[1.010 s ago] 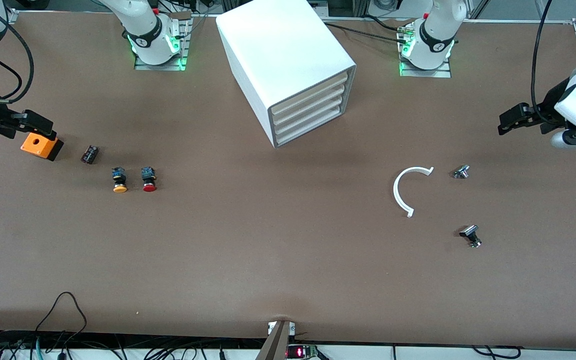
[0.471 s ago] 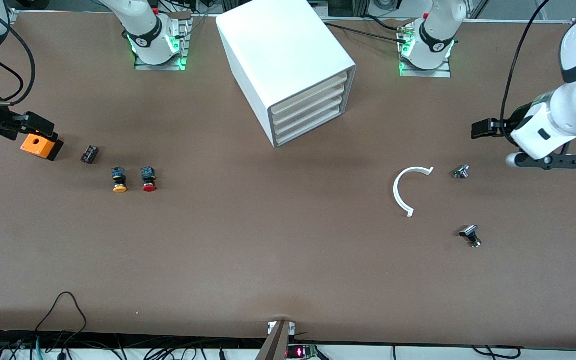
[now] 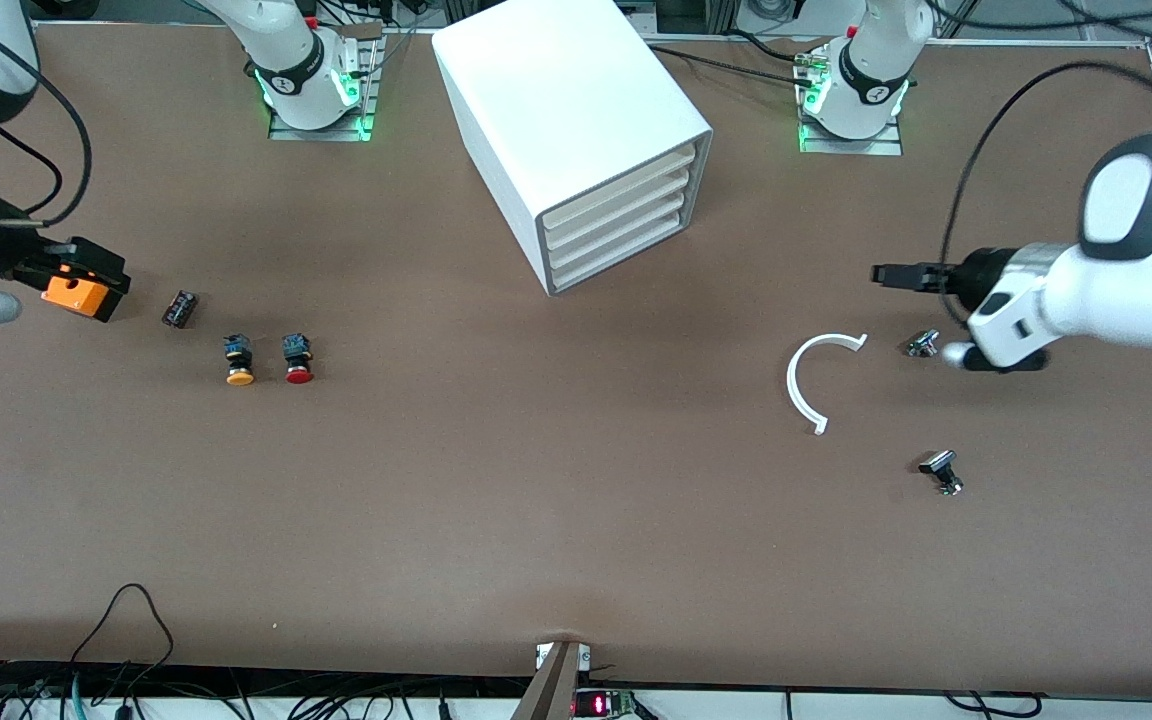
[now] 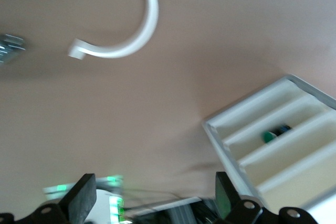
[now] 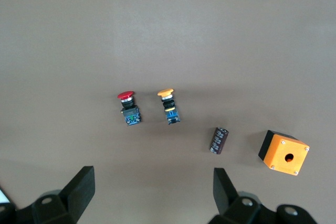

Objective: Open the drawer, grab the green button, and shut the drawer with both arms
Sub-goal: 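Reach the left gripper to the drawer handle while the right gripper approaches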

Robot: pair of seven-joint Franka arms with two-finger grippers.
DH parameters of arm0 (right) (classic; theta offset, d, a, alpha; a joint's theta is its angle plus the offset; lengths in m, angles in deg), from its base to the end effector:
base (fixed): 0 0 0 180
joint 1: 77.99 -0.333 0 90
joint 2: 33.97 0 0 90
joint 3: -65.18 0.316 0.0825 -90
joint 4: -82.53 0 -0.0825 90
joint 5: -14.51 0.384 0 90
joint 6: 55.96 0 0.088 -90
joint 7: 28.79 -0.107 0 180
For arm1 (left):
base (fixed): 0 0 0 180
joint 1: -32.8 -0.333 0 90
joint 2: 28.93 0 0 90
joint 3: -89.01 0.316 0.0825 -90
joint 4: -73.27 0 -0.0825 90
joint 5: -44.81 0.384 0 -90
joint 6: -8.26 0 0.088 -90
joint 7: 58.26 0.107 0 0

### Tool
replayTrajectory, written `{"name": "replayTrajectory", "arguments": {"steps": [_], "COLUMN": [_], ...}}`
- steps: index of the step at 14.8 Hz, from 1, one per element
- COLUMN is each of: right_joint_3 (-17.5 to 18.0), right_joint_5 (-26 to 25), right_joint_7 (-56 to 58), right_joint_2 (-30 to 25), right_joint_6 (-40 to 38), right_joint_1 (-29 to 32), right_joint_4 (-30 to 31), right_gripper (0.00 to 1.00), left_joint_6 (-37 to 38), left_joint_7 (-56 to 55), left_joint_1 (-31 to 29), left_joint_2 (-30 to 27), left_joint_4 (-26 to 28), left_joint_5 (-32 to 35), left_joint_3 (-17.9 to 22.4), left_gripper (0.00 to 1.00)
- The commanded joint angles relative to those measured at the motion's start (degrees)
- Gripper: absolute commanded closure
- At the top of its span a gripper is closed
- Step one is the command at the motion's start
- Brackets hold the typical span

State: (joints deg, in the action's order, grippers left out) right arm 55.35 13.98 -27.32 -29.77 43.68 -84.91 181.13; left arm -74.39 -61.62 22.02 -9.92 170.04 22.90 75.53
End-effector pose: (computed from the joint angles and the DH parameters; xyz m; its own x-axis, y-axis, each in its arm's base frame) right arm 0.5793 -0.0276 0.5264 0.9982 -0.0237 -0.0546 -0.0227 -0.9995 0.0201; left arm 0.5793 -0.0597 0.3902 0.8335 -0.0640 -0.5488 0.1773 -0.9098 0.3753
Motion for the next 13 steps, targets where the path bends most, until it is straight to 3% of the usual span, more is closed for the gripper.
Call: {"name": "replayTrajectory", "arguments": {"steps": [1,4,7,10,13], "right_joint_3": [-0.02,1.56,7.0,9.74,10.0], "right_joint_5": [0.88,1.14,1.92,9.82,11.42], "right_joint_7": [0.81,0.9,1.08,1.08,9.64], "right_joint_2": [1.51,1.07,0.8,0.89,1.33], "right_joint_6": [-0.32,-0.67,-1.89,-5.86,-5.42], "right_joint_1": [-0.02,-2.12,-2.92,-3.1,-4.59], "right_joint_4": [-1.92,-2.01,-2.27,-3.07,-3.07], "right_gripper": [0.0,0.0,0.0,0.0,0.0], "left_joint_6": [0.03,-4.26,-13.22,-18.42,-20.01], "left_joint_7": [1.08,7.98,23.7,33.93,34.91], "left_joint_1": [0.4,5.49,8.48,11.04,11.13], "left_joint_2": [6.37,9.28,11.39,13.15,13.15], "left_joint_4": [1.92,7.88,17.55,20.9,23.37], "left_joint_5": [-10.66,-19.9,-30.96,-34.33,-36.53], "left_joint_3": [-0.75,-0.84,-1.1,-2.59,-5.67], "left_gripper": [0.0,0.0,0.0,0.0,0.09]}}
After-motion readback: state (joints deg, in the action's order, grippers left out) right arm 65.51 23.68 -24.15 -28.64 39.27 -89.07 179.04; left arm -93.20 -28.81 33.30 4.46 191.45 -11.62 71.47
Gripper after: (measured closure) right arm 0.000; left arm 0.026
